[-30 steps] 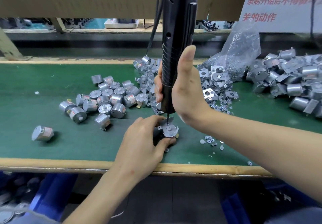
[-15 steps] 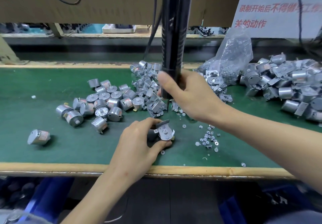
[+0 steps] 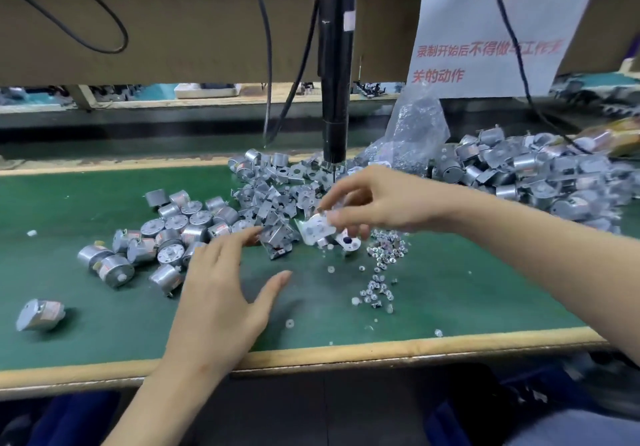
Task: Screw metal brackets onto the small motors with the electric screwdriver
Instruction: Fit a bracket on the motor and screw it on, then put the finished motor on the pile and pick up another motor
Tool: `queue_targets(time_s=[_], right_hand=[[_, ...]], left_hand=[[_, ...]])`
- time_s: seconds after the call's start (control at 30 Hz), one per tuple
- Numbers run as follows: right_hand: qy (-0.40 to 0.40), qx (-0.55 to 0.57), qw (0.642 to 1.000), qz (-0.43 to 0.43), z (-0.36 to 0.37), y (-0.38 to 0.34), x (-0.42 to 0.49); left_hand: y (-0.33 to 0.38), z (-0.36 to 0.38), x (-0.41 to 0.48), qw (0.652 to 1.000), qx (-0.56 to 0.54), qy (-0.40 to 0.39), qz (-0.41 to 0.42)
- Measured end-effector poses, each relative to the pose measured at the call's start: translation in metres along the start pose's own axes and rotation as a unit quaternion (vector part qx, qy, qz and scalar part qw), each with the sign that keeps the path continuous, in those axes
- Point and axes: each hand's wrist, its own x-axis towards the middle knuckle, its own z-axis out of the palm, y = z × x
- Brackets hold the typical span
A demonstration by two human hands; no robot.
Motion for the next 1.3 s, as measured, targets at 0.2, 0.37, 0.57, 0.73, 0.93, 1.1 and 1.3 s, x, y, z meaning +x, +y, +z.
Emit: queue_targets(time_s=[0.2,0.37,0.57,0.73,0.93,1.1,1.3], right_hand=[[0.096,-0.109,0.983,0.112,-0.100,0.031,-0.025],[0.249,-0.225,0.918,0.211,-0.178,0.062,-0.065],[0.329,-0.414,0.771,0.355,-0.205,0.079,-0.079],[0.312,-0.300,0.881,0.189,-0.160,0.039,-0.044],[0.178,-0.027,0.984,-0.001,-0.085,-0.005,-0.008],[0.130,0.173,0.967,-0.132,-0.044,-0.021,0.020],[0.103,0.234,0.946,-0.197,-0.013,-0.034,0.035]], left_hand=[[-0.046,-0.012,0.011,0.968,0.214,0.032,-0.129],[-0.062,-0.020,0.012,0.938,0.276,-0.036,-0.208],[-0.055,-0.025,0.014,0.942,0.280,-0.074,-0.171],[-0.048,-0.031,0.012,0.940,0.275,-0.061,-0.193],[-0.005,-0.024,0.013,0.991,0.051,-0.048,-0.111],[0.023,0.006,0.001,0.995,-0.060,-0.066,-0.036],[0.020,0.023,-0.004,0.991,-0.089,-0.094,-0.035]])
